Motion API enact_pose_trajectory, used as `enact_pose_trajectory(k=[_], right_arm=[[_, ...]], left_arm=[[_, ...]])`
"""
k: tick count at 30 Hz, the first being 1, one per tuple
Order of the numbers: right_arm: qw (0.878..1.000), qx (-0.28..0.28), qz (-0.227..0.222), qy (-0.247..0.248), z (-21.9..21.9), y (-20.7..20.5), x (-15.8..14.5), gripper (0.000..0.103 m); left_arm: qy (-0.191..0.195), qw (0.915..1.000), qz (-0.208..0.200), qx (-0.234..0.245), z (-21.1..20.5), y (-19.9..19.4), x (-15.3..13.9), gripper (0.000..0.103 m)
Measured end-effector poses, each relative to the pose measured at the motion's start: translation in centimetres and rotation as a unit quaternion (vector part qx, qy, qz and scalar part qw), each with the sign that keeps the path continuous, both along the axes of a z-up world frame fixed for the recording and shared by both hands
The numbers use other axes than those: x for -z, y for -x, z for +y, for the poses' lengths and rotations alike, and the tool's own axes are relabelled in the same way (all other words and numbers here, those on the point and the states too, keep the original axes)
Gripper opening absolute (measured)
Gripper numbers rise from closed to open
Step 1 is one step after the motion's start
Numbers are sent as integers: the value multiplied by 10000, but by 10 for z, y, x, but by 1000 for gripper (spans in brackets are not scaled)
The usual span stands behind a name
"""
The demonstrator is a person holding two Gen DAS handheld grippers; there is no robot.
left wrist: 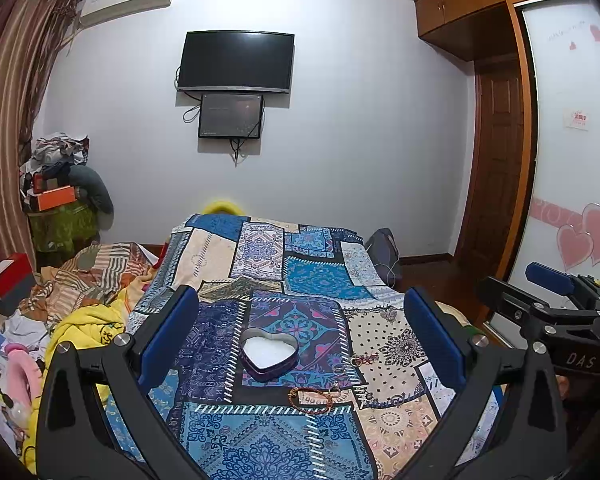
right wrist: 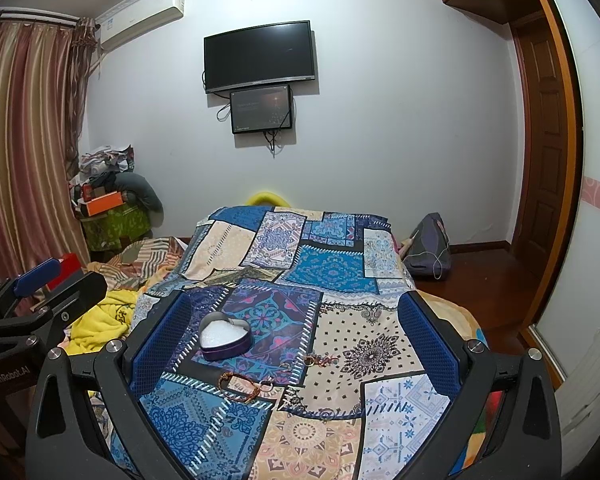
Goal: Organize jewelry
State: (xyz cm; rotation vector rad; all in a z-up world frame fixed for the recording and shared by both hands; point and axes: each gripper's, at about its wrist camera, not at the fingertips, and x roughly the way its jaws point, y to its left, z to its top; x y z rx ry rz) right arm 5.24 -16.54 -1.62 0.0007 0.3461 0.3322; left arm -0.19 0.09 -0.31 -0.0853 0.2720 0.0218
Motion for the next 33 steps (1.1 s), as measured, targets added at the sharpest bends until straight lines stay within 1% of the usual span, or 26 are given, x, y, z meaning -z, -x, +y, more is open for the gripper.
enact_pose_trajectory(k=[33], right_arm=[[10000,-3,-40,12,1,3,-5,102]], left_arm=[[-47,10000,72,9,-2,-2,1,103]])
